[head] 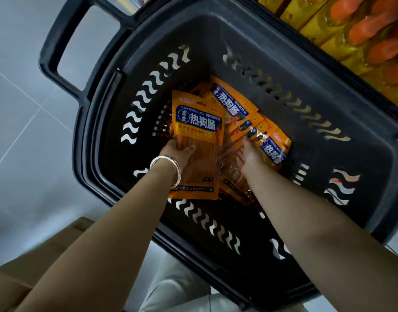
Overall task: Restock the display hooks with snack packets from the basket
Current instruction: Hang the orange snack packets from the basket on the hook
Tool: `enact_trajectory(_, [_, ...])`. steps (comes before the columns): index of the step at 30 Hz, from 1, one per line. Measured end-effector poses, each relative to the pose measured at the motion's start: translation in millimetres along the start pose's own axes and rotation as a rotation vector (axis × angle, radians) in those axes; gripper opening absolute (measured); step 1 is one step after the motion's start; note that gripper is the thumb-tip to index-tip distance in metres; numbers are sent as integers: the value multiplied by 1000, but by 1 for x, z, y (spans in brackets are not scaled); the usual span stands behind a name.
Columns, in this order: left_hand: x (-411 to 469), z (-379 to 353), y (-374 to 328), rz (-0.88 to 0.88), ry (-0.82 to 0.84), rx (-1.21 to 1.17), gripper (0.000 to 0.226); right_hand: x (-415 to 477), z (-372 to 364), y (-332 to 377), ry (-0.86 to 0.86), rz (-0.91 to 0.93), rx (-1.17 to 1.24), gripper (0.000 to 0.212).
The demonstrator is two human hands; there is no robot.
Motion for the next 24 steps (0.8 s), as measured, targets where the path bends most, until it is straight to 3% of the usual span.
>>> enact_trajectory(4, [1, -1, -4, -38, -7, -3, 42, 11, -4, 7, 16, -24, 126, 35])
enact_trajectory(13, [-1, -3, -9, -116, -2, 62, 36, 7, 2, 10, 37, 65, 12, 23])
enact_trajectory(18, [-31, 8, -31, -177, -35, -45, 14, -45, 55, -9, 106, 195, 63, 40])
enact_trajectory(21, [-65, 11, -47, -255, -1, -96, 21, -79, 96, -21, 170, 245, 64, 50])
enact_trajectory(24, [-106, 11, -68, -366, 51, -120, 20, -114, 135, -30, 104, 219, 69, 55])
Point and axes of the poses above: each hand's wrist, its own x-axis towards the middle knuckle, its own z-axis out of the back of the hand, y = z × x, the point moved 6 cm from there along x, towards the middle knuckle, and after that the axes turned 12 degrees about -z, right-handed, at the moved point
